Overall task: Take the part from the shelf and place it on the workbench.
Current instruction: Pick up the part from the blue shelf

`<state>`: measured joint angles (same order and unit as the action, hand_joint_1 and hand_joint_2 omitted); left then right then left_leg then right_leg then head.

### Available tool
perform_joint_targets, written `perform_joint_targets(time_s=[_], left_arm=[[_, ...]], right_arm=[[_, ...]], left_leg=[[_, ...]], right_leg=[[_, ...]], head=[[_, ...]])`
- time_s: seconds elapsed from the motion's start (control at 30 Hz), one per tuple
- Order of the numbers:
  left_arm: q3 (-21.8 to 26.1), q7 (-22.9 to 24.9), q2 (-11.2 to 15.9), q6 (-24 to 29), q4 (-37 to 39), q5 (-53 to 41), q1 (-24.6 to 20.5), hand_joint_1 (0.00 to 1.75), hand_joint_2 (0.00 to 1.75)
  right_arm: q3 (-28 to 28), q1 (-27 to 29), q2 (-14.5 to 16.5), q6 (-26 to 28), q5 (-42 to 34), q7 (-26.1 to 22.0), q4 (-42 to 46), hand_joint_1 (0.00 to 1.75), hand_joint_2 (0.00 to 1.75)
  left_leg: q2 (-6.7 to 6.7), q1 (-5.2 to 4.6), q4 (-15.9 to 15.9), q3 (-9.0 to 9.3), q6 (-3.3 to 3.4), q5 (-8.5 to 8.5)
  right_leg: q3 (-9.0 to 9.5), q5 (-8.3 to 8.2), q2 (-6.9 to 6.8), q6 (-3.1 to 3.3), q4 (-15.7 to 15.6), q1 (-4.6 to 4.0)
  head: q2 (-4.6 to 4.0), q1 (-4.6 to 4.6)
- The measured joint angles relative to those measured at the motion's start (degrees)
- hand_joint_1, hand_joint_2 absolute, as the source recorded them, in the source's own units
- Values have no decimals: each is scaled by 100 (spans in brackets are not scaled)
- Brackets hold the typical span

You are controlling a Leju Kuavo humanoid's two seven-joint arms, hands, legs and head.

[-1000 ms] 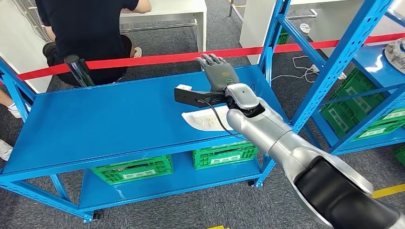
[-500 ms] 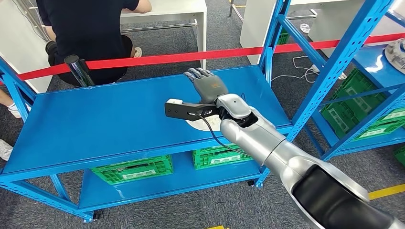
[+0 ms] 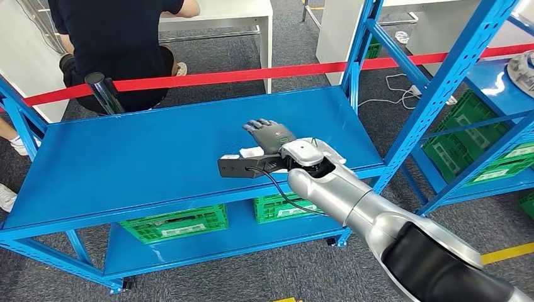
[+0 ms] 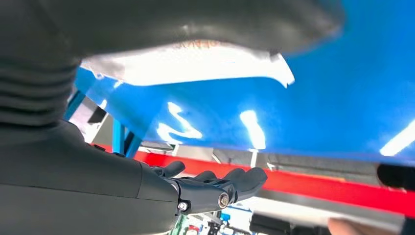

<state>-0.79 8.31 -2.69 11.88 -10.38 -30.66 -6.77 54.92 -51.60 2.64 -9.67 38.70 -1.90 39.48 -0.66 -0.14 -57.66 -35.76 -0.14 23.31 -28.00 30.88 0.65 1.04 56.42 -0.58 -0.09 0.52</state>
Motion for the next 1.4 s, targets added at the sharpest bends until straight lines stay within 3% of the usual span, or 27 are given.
perform_joint_targets(time_s=[0.27, 1.4], left_arm=[[-2, 90, -2, 0, 0, -77, -58, 0, 0], [-2, 205, -52, 0, 0, -231, -125, 0, 0]], right_arm=[[210, 55, -3, -360, 64, 237, -320, 0, 175], [451, 518, -482, -233, 183, 542, -784, 0, 175]], left_leg=[[3, 0, 0, 0, 0, 0], [4, 0, 0, 0, 0, 1]], right_leg=[[-3, 0, 1, 0, 0, 1], [-3, 0, 1, 0, -1, 1]], head=[[0, -1], [0, -1]])
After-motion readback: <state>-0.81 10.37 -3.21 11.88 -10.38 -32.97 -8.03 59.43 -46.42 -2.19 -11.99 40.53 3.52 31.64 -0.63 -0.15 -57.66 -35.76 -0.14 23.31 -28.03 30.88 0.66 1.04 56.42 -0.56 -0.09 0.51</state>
